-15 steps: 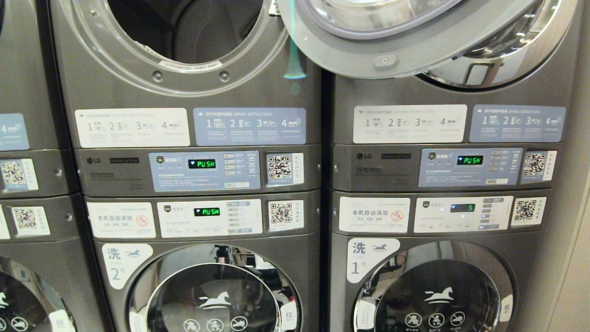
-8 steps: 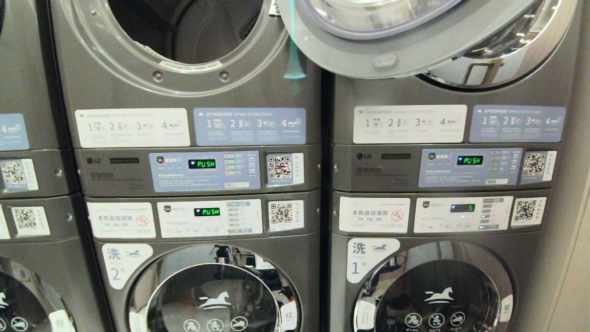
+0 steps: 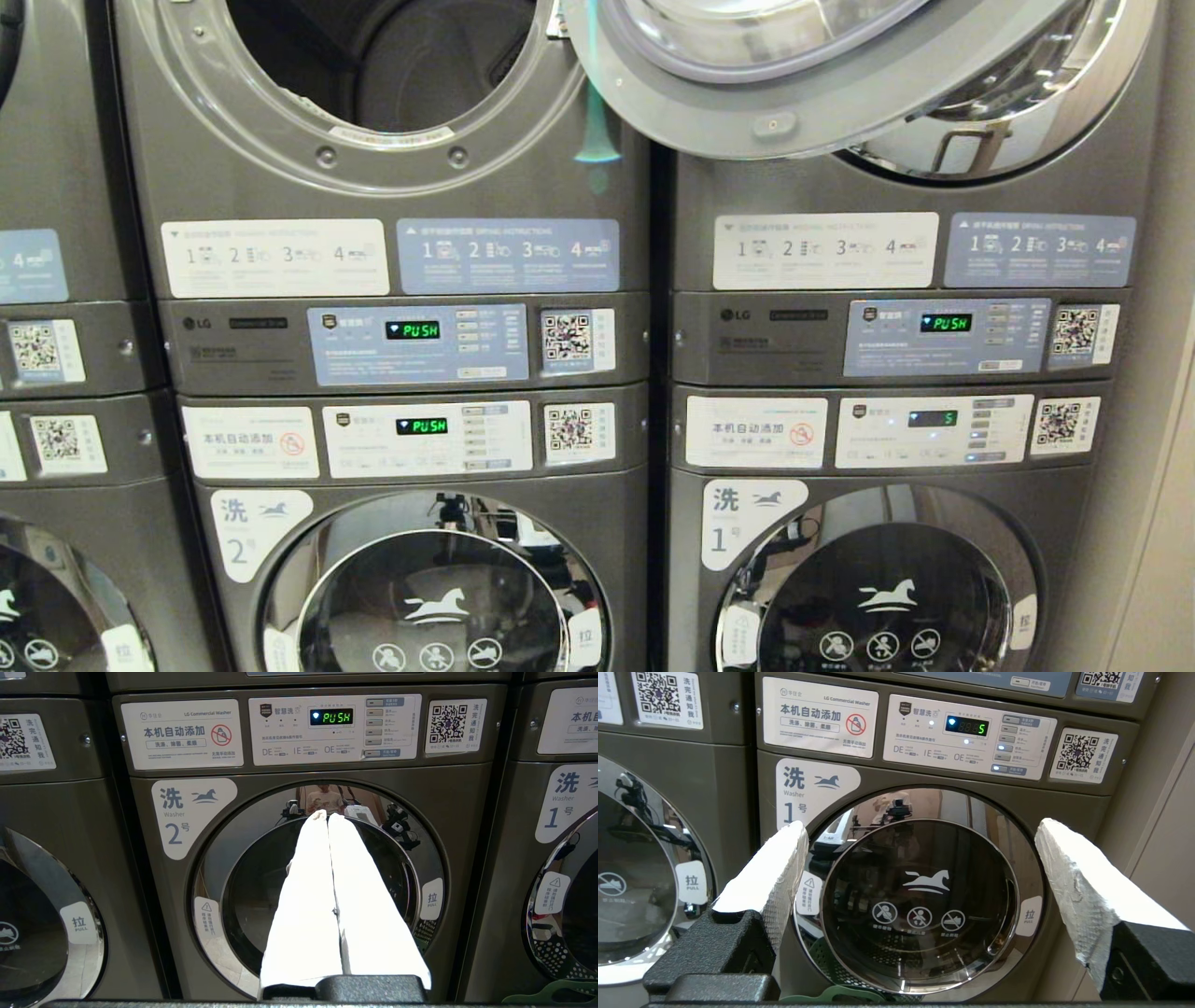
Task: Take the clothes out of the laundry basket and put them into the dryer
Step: Take the clothes out of the basket
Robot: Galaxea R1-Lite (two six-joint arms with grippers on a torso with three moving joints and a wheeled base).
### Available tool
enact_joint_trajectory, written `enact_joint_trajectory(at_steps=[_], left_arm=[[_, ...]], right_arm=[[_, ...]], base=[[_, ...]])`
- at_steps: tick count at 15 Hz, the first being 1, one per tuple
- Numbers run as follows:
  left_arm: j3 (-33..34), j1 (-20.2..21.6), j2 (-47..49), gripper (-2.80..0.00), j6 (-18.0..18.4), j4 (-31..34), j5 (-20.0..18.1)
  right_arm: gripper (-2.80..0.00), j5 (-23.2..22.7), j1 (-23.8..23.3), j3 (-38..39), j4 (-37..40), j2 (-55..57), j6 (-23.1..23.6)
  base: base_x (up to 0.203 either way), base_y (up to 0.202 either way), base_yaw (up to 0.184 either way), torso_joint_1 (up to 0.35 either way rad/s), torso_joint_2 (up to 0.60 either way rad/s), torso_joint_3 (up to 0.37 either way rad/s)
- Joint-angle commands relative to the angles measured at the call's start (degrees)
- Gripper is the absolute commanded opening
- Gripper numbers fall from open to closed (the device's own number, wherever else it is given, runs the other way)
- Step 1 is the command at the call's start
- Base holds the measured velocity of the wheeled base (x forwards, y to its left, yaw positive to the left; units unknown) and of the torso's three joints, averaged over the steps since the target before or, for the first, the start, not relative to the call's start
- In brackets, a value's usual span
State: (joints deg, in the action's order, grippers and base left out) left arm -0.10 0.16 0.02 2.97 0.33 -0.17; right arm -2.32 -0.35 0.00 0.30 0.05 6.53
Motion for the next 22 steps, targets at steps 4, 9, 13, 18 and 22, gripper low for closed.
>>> enact_joint_trajectory(at_steps=[4, 9, 13, 18, 22], left_arm=[[0.01, 0.02, -0.02, -2.80, 0.03, 0.02, -0.01], [0.01, 0.02, -0.02, -2.80, 0.10, 0.02, -0.01], [0.01, 0.02, -0.02, -2.80, 0.01, 0.02, -0.01], [-0.08, 0.02, -0.02, -2.80, 0.01, 0.02, -0.01], [-0.08, 0.02, -0.02, -2.80, -0.69, 0.02, 0.01]], right_arm=[[0.00, 0.29, 0.00, 0.00, 0.05, 0.04, -0.46], [0.00, 0.12, 0.00, 0.00, 0.05, 0.04, 0.24], [0.00, 0.38, 0.00, 0.00, 0.05, 0.04, 0.24], [0.00, -0.05, 0.00, 0.00, 0.23, 0.04, 0.24], [0.00, -0.06, 0.00, 0.00, 0.23, 0.04, 0.24]], base=[[0.000, 0.000, 0.000, 0.000, 0.00, 0.000], [0.000, 0.000, 0.000, 0.000, 0.00, 0.000], [0.000, 0.000, 0.000, 0.000, 0.00, 0.000], [0.000, 0.000, 0.000, 0.000, 0.00, 0.000], [0.000, 0.000, 0.000, 0.000, 0.00, 0.000]])
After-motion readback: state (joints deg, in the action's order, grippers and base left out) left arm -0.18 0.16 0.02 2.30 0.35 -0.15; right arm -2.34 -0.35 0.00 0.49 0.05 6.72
